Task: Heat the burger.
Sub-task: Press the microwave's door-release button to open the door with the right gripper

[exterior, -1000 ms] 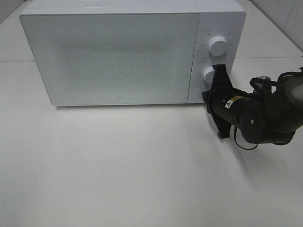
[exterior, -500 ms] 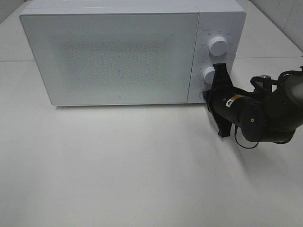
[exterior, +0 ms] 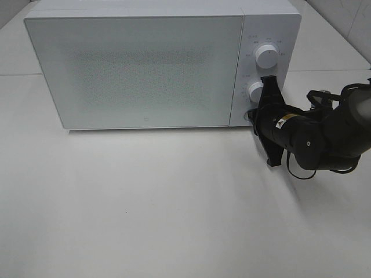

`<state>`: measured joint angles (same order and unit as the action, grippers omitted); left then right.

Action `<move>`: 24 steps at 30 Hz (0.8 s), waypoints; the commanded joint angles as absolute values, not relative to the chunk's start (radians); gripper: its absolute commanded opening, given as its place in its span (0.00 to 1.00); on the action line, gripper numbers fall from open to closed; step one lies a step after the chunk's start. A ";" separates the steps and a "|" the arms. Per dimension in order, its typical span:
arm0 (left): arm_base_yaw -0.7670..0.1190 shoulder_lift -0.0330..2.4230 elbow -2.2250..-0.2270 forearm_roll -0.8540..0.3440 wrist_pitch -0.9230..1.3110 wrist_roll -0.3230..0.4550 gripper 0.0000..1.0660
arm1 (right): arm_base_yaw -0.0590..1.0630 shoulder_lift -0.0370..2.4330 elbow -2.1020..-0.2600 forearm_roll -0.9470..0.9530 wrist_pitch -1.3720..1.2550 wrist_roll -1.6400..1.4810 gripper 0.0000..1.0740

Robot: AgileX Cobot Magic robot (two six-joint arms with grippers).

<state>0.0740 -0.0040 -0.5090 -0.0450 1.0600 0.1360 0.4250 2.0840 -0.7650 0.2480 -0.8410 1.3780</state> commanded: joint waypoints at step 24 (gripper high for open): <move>0.078 -0.022 -0.506 -0.049 1.047 0.130 0.98 | 0.396 2.083 -0.810 0.226 -0.955 1.386 0.00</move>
